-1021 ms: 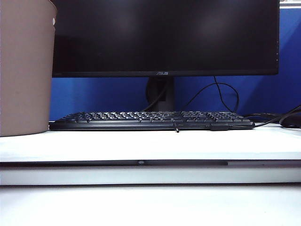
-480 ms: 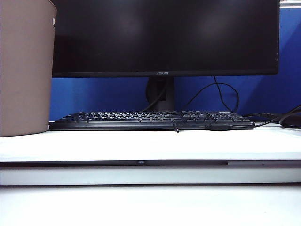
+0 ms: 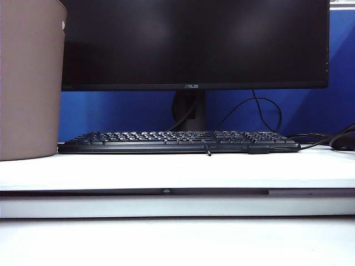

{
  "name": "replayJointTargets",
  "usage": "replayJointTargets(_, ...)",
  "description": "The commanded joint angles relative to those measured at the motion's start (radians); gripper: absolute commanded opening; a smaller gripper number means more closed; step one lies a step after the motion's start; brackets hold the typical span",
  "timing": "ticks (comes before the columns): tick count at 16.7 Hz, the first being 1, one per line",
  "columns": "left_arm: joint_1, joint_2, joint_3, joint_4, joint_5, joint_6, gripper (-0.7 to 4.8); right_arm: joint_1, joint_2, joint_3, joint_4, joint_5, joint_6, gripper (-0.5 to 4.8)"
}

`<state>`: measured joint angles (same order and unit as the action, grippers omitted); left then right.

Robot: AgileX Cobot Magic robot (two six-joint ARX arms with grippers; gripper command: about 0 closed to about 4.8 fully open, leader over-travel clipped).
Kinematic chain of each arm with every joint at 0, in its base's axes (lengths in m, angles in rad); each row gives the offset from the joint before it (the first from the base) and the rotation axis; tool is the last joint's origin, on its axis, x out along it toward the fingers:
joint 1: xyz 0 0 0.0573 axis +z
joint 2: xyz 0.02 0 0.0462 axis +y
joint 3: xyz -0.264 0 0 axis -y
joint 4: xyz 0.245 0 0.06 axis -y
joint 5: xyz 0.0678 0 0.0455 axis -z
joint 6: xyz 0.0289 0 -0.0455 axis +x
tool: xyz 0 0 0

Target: Pick up all paper balls from the table and place them in the pink trash can.

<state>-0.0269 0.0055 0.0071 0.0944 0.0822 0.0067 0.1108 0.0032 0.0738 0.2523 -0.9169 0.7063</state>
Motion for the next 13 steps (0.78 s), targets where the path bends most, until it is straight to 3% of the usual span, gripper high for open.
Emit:
replayJointTargets(1,0.000,-0.002,0.000,-0.010,-0.069,0.000,0.89,0.000,-0.002,0.003,0.013,-0.003,-0.003,-0.01)
replayJointTargets(8,0.000,-0.002,0.000,-0.018,-0.106,-0.071,0.89,0.000,-0.002,0.003,0.013,-0.002,-0.003,-0.01)
replayJointTargets(13,-0.001,-0.002,0.000,-0.018,-0.105,-0.070,0.89,0.000,-0.002,0.003,0.013,-0.002,-0.003,-0.01)
